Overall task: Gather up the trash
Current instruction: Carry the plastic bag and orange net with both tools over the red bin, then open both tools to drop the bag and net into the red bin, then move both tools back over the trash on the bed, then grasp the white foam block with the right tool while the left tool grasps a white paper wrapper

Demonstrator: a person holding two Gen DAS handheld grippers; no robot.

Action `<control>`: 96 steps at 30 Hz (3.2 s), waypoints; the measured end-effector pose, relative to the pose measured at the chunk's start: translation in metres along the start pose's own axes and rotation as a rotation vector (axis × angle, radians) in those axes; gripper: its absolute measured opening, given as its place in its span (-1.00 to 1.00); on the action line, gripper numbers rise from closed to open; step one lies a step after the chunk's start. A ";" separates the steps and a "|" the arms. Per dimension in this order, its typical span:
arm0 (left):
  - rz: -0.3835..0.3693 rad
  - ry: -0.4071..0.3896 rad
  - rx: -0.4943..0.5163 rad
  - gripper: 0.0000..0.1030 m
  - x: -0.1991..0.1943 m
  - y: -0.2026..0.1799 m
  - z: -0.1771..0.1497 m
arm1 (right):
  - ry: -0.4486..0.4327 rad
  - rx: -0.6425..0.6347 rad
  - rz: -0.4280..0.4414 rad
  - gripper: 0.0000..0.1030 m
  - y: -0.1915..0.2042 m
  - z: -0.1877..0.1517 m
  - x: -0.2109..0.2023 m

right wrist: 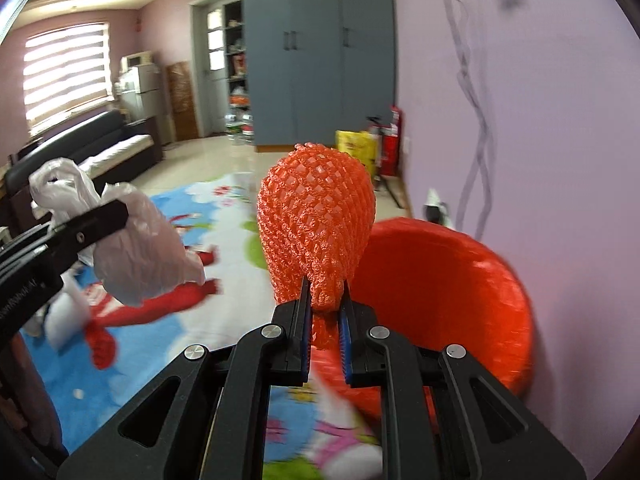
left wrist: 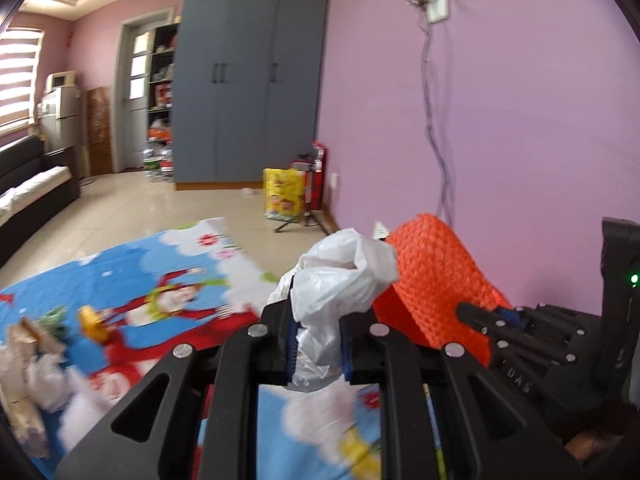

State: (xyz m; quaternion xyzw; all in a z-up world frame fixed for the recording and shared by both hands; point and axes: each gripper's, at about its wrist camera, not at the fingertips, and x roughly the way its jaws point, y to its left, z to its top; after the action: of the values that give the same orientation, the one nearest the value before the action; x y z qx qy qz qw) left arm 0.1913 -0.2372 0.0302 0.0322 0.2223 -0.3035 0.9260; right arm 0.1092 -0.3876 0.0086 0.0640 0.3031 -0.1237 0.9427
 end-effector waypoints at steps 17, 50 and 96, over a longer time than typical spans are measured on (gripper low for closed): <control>-0.180 0.125 -0.034 -0.67 0.108 -0.077 -0.012 | 0.092 0.089 -0.117 -0.72 -0.092 -0.011 0.030; 0.023 0.082 0.013 0.81 0.068 -0.042 -0.011 | -0.034 0.047 -0.125 0.19 -0.078 0.005 0.016; 0.702 0.008 -0.296 0.87 -0.169 0.276 -0.050 | 0.215 -0.203 0.320 0.58 0.325 -0.041 0.053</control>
State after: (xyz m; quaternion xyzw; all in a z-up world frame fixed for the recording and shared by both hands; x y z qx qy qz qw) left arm 0.2093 0.0897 0.0377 -0.0266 0.2430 0.0679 0.9673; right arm 0.2162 -0.0775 -0.0413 0.0290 0.3989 0.0663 0.9141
